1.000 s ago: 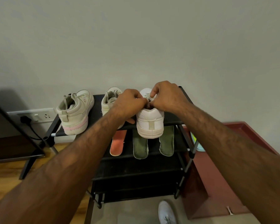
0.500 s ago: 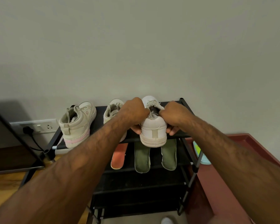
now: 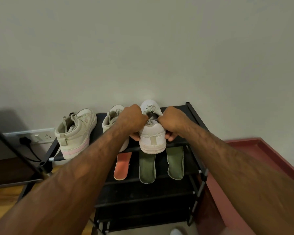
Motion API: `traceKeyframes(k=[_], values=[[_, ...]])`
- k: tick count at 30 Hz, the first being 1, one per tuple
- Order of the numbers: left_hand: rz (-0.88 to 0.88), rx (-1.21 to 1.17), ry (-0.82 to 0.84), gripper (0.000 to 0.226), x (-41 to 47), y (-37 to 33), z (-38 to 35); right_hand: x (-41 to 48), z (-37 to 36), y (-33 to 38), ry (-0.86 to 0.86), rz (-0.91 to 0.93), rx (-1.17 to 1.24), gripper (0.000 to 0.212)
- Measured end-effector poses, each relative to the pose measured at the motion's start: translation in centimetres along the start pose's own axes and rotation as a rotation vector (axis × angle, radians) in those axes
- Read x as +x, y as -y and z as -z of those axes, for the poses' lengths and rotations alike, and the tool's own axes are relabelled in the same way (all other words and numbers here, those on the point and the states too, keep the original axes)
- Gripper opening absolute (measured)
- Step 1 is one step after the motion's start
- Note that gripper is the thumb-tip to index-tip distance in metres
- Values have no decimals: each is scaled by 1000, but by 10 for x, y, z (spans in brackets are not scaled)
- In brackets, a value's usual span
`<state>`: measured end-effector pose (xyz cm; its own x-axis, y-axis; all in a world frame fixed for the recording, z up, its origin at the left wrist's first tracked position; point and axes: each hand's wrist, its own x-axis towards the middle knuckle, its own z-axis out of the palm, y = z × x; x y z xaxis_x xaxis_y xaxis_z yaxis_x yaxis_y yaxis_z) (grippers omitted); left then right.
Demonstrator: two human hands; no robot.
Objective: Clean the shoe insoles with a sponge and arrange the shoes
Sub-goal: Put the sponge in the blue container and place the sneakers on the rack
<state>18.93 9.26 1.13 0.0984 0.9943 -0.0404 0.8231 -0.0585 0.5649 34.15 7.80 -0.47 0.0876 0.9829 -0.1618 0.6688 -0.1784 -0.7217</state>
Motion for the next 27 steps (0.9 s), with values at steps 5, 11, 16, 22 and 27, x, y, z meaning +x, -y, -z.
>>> traceKeyframes(k=[5, 11, 16, 22, 27], values=[[1, 11, 9, 26, -1, 3, 1, 1, 1, -3, 19, -18, 21, 25], [19, -9, -5, 33, -13, 3, -1, -8, 3, -7, 70, -73, 154, 36], [-32, 10, -91, 33, -48, 1, -7, -45, 11, -18, 67, -57, 292, 38], [-288, 53, -390, 25, -124, 2, -37, -107, -1, -42, -60, 45, 186, 9], [-372, -86, -315, 12, -177, 16, -83, -149, -24, -76, -5, -2, 163, 20]])
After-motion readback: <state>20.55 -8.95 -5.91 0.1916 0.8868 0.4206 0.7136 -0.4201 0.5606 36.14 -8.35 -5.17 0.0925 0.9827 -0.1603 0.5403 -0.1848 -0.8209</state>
